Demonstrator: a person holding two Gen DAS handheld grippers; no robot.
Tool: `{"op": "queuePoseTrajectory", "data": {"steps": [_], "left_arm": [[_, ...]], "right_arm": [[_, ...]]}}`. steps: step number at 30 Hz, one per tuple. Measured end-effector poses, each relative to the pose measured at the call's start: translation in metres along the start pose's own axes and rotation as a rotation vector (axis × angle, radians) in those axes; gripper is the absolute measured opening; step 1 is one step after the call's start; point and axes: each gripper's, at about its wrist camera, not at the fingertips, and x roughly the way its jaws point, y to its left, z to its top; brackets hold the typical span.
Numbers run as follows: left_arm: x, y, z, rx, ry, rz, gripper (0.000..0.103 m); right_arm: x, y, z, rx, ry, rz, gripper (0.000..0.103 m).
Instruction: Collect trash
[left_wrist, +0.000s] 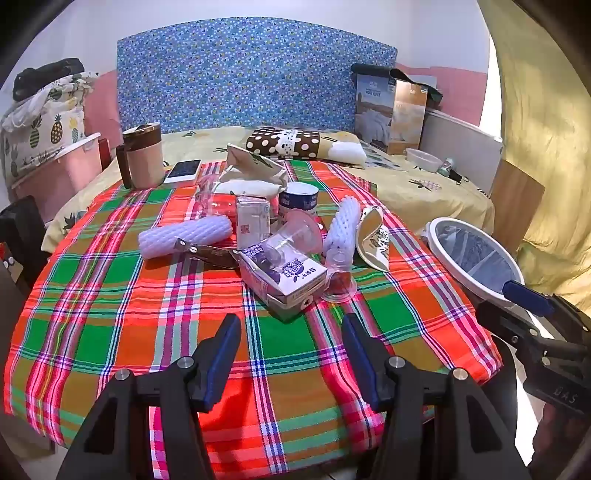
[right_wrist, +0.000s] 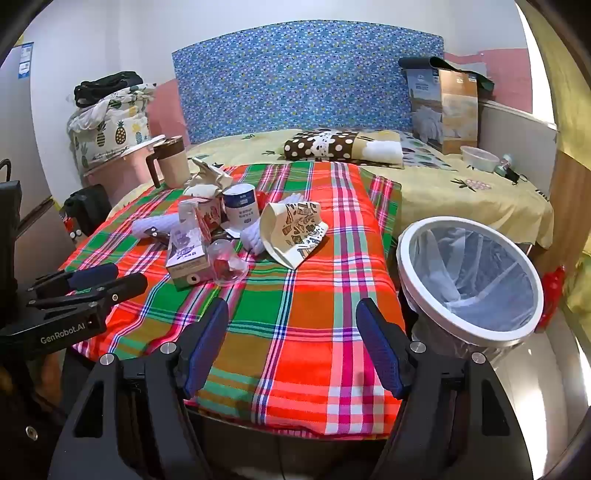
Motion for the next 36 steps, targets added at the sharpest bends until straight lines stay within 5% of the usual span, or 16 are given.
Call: {"op": "queuePoseTrajectory", "data": {"steps": [36], "left_arm": [[-0.0047,-0.0032,0.0032,0.007,-0.014,0.01,0.056]], "right_arm": [[-0.0007,0.0004,0.0006,0.005,-0.002,0.001,0.073]]}}
